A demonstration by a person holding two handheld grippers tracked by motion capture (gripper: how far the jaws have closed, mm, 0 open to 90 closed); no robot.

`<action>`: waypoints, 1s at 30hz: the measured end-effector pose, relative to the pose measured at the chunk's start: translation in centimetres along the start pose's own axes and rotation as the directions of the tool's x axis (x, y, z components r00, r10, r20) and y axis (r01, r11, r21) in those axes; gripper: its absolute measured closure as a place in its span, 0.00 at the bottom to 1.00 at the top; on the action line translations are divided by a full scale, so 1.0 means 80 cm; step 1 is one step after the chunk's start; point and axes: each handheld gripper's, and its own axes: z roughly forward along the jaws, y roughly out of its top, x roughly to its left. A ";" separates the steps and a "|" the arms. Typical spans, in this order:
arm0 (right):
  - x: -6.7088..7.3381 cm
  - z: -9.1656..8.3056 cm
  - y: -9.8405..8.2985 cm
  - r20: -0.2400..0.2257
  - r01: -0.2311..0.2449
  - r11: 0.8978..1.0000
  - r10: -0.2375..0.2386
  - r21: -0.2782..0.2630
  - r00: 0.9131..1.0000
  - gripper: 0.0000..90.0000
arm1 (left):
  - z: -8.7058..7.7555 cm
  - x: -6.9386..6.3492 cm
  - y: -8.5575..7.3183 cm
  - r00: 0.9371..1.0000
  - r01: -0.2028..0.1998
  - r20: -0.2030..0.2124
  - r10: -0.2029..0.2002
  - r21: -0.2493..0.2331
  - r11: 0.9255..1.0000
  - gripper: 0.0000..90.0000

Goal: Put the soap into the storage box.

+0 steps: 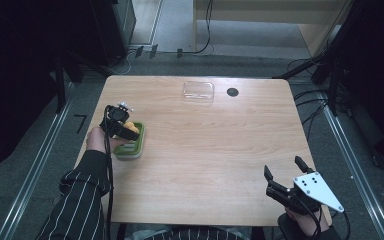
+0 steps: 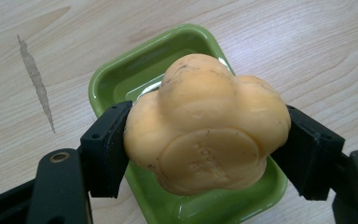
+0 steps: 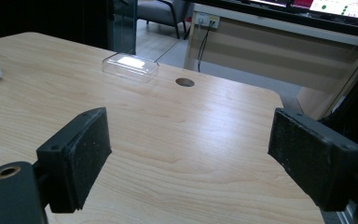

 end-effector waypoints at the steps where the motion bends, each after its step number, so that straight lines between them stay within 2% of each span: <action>1: 0.000 0.000 0.000 0.000 0.000 1.000 0.000 0.000 1.000 0.15 | 0.000 0.000 0.000 1.000 -0.001 0.000 0.001 0.004 1.000 0.30; 17: 0.000 0.000 0.000 0.001 -0.002 1.000 0.002 0.000 1.000 0.15 | 0.016 0.005 0.002 1.000 0.012 -0.013 -0.011 0.063 0.998 0.30; 30: 0.000 0.000 0.000 0.003 -0.002 1.000 0.002 0.000 1.000 0.15 | 0.021 0.002 0.001 1.000 0.012 -0.026 -0.010 0.087 0.996 0.30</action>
